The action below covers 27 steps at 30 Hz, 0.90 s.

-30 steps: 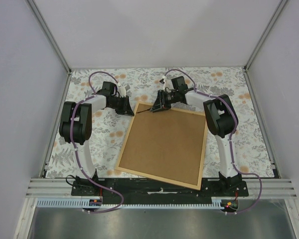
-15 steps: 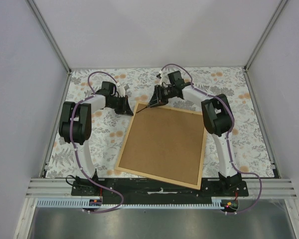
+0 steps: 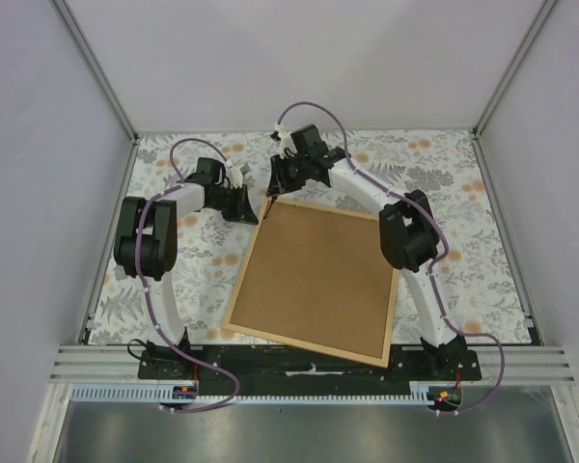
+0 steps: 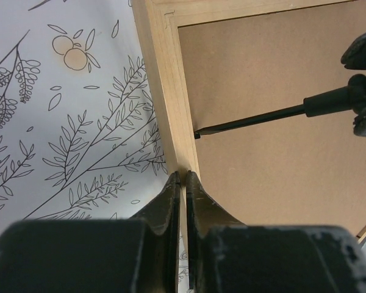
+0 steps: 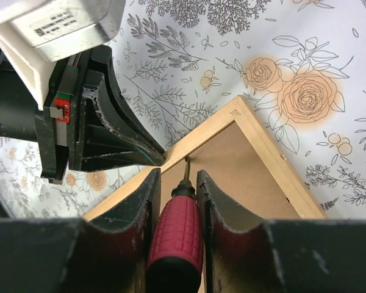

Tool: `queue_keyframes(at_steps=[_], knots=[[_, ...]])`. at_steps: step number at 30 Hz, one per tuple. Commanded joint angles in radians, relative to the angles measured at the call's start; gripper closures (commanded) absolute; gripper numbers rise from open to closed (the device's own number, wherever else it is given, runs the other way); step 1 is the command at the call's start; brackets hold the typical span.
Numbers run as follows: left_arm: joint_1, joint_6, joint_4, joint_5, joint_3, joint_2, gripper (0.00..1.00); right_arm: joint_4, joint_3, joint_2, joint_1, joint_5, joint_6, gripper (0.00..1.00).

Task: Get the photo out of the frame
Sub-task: Release the photo frame item from the photo frame, then adjust the photo frame item on the photo frame.

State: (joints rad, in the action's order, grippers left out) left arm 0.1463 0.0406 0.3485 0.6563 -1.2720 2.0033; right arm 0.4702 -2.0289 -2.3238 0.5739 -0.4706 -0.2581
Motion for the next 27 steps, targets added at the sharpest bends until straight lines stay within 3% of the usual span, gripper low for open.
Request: queue_keyframes(at_steps=[1, 4, 10, 12, 18, 27], knots=[[0.059, 0.012, -0.006, 0.022, 0.014, 0.012, 0.94, 0.062, -0.007, 0.035, 0.089, -0.089, -0.014, 1.00], [0.058, 0.005, -0.003, 0.002, 0.007, -0.003, 0.86, 0.064, 0.100, 0.128, 0.046, -0.160, 0.026, 1.00], [0.059, -0.011, 0.020, -0.037, -0.058, -0.021, 0.43, 0.197, 0.255, 0.280, -0.078, -0.330, 0.200, 1.00], [0.065, -0.019, 0.033, -0.069, -0.088, -0.017, 0.36, 0.193, 0.341, 0.320, -0.109, -0.333, 0.238, 1.00], [0.137, -0.080, 0.072, -0.245, -0.150, 0.009, 0.33, 0.098, 0.490, 0.302, -0.158, -0.352, 0.227, 1.00], [0.185, -0.104, 0.109, -0.435, -0.181, 0.061, 0.35, 0.050, 0.515, 0.219, -0.181, -0.346, 0.204, 1.00]])
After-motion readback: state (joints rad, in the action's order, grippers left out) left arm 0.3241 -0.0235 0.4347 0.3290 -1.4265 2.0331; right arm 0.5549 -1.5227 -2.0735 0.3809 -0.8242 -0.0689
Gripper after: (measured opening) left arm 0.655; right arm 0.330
